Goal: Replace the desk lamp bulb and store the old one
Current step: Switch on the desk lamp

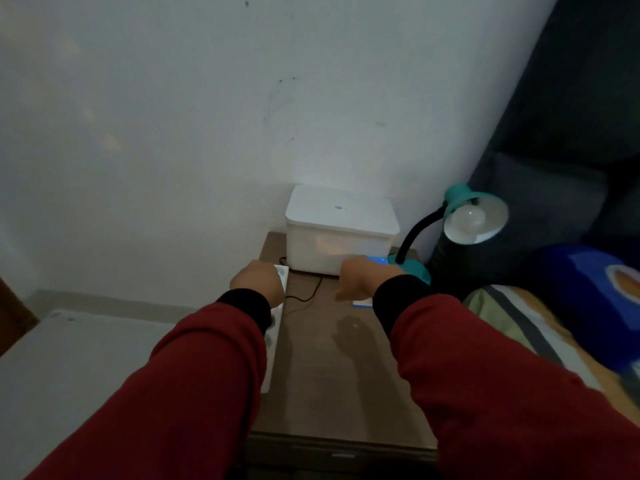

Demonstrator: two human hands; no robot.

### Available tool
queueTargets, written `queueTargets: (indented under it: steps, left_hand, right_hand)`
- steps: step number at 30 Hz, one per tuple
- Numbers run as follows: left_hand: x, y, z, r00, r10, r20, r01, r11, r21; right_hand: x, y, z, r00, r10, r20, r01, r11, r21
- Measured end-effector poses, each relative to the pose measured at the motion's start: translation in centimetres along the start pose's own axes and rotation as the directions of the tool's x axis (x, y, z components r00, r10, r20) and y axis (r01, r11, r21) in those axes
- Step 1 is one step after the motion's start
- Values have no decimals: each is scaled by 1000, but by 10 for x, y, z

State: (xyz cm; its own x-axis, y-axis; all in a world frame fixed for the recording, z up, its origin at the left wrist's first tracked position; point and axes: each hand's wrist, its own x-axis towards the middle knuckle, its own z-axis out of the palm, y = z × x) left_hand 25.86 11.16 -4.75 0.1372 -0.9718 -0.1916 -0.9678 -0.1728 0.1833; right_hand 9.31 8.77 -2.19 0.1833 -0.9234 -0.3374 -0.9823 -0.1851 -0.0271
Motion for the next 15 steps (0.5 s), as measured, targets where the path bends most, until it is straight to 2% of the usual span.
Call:
queueTargets:
  steps: [7,15]
  left_hand:
    - [12,73,-13,995,99,-4,-99,994,51]
    - [38,173,7,964,265,-22,-264,963,52]
  right_hand:
    - [-10,70,-23,995,84,-61,-83,996,24]
    - [5,161,-9,982,174,-77,-164,978,126]
